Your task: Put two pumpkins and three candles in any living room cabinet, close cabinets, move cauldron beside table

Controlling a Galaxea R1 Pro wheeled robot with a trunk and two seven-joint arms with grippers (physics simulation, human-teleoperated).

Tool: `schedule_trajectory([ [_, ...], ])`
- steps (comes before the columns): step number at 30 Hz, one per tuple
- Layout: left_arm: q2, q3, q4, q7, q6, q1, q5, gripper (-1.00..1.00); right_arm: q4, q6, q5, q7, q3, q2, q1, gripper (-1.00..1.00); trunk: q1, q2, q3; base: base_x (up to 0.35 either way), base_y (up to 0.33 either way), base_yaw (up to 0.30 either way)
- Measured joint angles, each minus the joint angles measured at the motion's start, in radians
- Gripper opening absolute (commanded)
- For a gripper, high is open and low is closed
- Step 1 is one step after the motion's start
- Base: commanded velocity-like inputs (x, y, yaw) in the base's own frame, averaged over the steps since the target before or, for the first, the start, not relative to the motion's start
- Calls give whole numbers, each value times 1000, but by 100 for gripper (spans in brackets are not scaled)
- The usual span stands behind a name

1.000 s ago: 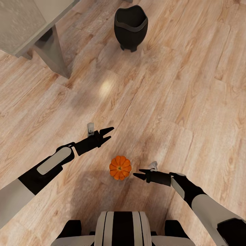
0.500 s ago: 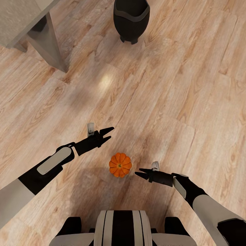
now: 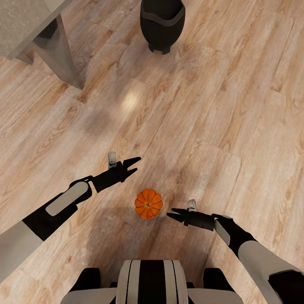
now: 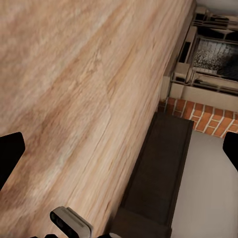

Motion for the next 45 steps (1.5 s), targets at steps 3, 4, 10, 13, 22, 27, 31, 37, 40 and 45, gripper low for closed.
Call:
schedule_trajectory([
  [3, 0, 0, 0, 0, 0, 0, 0, 100, -1, 0, 0, 1, 0, 0, 0, 100, 0, 0, 0, 0, 0, 0],
  [4, 0, 0, 0, 0, 0, 0, 0, 100, -1, 0, 0, 1, 0, 0, 0, 100, 0, 0, 0, 0, 0, 0],
  [10, 0, 0, 0, 0, 0, 0, 0, 100, -1, 0, 1, 1, 0, 0, 0, 100, 2, -1, 0, 0, 0, 0],
  [13, 0, 0, 0, 0, 0, 0, 0, 100, -1, 0, 1, 1, -1, 0, 0, 100, 2, -1, 0, 0, 0, 0],
  [22, 0, 0, 0, 0, 0, 0, 0, 100, -1, 0, 1, 1, -1, -1, 0, 100, 4, -2, 0, 0, 0, 0],
  [27, 1, 0, 0, 0, 0, 0, 0, 100, -1, 0, 1, 1, -1, -2, 0, 100, 4, -2, 0, 0, 0, 0],
  [31, 1, 0, 0, 0, 0, 0, 0, 100, -1, 0, 0, 1, -1, -2, 0, 100, 4, -2, 0, 0, 0, 0],
  [37, 0, 0, 0, 0, 0, 0, 0, 100, -1, 0, 0, 1, -1, -3, 0, 100, 4, -2, 0, 55, 23, 0],
  [40, 0, 0, 0, 0, 0, 0, 0, 100, -1, 0, 0, 1, -1, -3, 0, 100, 4, -2, 0, 136, 84, 0],
  [45, 0, 0, 0, 0, 0, 0, 0, 100, -1, 0, 0, 1, -1, -3, 0, 100, 4, -2, 0, 21, 13, 0],
])
